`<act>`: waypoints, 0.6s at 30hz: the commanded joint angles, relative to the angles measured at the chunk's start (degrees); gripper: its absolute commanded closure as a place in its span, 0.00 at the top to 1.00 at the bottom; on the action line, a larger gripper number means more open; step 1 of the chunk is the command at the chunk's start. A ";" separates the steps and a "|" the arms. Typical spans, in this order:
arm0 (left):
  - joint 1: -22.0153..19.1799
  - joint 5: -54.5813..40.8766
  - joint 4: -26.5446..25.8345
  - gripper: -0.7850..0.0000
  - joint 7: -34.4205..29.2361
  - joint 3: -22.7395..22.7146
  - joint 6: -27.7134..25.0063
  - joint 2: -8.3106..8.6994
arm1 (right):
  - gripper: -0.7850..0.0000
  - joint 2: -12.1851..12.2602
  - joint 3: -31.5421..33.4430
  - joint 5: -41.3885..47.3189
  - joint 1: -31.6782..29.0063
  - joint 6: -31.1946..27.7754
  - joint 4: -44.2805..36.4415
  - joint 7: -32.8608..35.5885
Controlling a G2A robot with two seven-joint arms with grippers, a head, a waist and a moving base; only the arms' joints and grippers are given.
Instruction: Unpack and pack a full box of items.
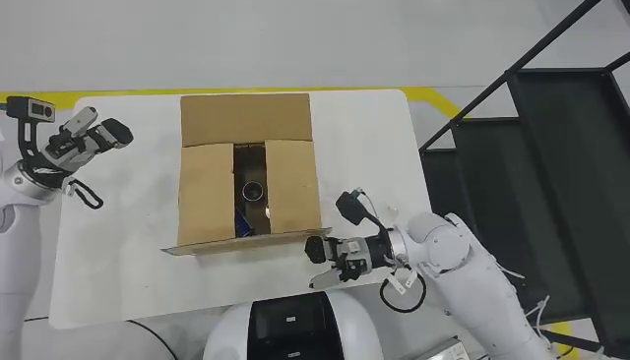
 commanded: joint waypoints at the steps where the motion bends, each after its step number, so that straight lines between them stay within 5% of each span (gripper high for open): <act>1: -0.50 0.78 0.90 1.00 0.35 0.62 0.17 -0.08 | 1.00 0.38 -0.55 0.41 1.46 -0.56 1.06 -0.55; 9: -4.72 4.43 6.53 1.00 1.55 2.87 -0.80 -0.37 | 1.00 0.20 -4.98 0.94 10.52 -3.44 10.36 -4.55; 18: -15.28 17.46 19.02 1.00 6.84 9.84 -9.10 -1.71 | 1.00 -0.61 -9.76 -4.86 16.17 0.63 12.95 -8.02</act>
